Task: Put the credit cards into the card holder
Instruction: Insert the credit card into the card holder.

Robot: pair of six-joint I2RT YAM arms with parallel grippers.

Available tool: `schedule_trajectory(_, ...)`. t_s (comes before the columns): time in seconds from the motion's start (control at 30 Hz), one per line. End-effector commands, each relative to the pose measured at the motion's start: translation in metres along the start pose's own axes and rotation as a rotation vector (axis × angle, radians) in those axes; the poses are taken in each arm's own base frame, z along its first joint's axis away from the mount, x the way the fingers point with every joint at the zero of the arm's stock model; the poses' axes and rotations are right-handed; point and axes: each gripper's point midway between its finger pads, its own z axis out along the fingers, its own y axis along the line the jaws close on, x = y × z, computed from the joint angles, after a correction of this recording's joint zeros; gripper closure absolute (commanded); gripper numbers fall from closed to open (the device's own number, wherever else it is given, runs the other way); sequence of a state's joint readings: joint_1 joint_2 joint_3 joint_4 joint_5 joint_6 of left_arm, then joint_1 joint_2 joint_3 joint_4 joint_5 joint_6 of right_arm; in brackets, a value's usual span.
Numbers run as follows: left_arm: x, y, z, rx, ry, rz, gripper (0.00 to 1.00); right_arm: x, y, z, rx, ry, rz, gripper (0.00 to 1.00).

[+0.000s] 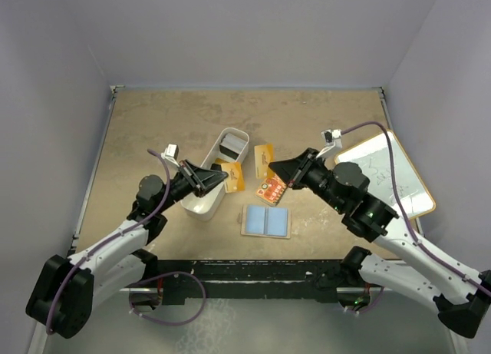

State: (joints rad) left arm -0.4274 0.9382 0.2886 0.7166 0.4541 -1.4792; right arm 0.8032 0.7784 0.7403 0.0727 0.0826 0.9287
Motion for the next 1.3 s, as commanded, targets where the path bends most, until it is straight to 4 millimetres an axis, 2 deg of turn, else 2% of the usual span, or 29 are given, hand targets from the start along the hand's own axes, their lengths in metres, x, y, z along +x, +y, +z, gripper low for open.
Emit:
schedule_trajectory(0.0, 0.002, 0.007, 0.002, -0.001, -0.017, 0.037, 1.00, -0.022, -0.026, -0.005, 0.177, -0.032, -0.226, 1.00)
schedule_trajectory(0.17, 0.013, 0.017, 0.010, -0.024, 0.011, 0.036, 1.00, -0.013, -0.059, -0.007, 0.296, 0.020, -0.297, 1.00)
schedule_trajectory(0.5, 0.047, 0.034, 0.029, -0.053, 0.063, 0.038, 1.00, 0.036, -0.115, -0.020, 0.393, 0.134, -0.257, 1.00)
schedule_trajectory(0.7, 0.067, 0.070, 0.038, -0.134, 0.111, 0.050, 1.00, 0.060, -0.133, -0.030, 0.405, 0.180, -0.206, 1.00)
schedule_trajectory(0.87, 0.077, 0.087, 0.044, -0.159, 0.144, 0.050, 1.00, 0.082, -0.149, -0.035, 0.410, 0.222, -0.167, 1.00)
schedule_trajectory(1.03, 0.088, 0.105, 0.049, -0.198, 0.171, 0.058, 1.00, 0.104, -0.154, -0.034, 0.371, 0.267, -0.112, 1.00)
schedule_trajectory(1.27, 0.102, 0.124, 0.053, -0.262, 0.215, 0.095, 1.00, 0.117, -0.168, -0.037, 0.402, 0.306, -0.119, 1.00)
